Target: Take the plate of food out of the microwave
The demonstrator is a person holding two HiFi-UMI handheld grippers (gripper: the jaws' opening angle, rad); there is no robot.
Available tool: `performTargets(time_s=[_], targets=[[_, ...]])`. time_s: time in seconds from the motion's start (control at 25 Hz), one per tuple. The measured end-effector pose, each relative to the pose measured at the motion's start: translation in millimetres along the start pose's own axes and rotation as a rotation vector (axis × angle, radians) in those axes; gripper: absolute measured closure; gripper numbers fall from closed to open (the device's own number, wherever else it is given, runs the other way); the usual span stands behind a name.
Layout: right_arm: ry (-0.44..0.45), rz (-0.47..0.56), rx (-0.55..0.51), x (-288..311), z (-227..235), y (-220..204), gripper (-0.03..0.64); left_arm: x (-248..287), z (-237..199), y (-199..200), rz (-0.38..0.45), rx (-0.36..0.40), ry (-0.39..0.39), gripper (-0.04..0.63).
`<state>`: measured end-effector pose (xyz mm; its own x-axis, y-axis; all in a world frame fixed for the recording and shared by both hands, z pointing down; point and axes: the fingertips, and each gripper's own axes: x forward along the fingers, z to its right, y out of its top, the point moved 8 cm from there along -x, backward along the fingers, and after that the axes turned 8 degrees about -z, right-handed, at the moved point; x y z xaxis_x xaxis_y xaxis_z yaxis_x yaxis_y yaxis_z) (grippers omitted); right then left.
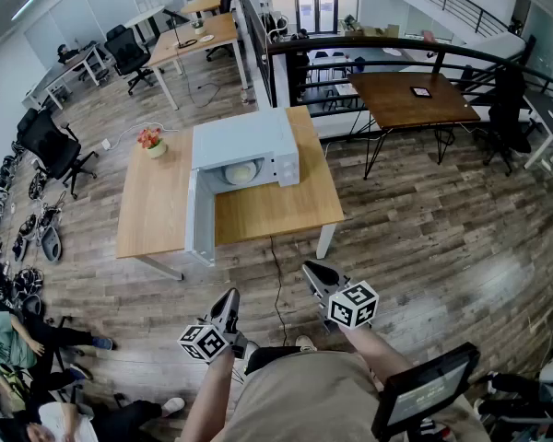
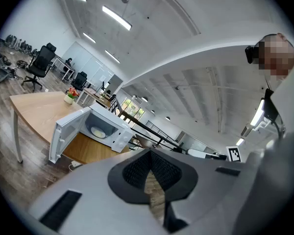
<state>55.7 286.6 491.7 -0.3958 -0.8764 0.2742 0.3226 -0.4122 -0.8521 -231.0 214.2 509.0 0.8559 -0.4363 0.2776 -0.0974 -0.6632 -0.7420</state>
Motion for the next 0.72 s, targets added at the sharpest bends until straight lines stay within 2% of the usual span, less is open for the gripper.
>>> performTargets(time_s=[0.12,0.2,0.24,0.72], targets=[[0.026,0.014,0.025,-4.7,2.6,4.6,0.579,0.8,4.9,-1.7,-0.002,0.002,-0.002,0.594],[0.046,0.018,0.036,-4.6,3.0,6.5,0.467,0.9,6.1,-2.6,-0.003,0.003,-0.002,0.594],[0.05,0.016,0.037,-4.0,2.7,6.7,0.45,0.4,6.0,-3.0,-0.003,0.004,-0.001,0.594],[0.035,0.047,0.073,-18.0,14.4,7.7,0.449,8.8,13.8,-7.1,-0.021,0.007,0.002,0.594]])
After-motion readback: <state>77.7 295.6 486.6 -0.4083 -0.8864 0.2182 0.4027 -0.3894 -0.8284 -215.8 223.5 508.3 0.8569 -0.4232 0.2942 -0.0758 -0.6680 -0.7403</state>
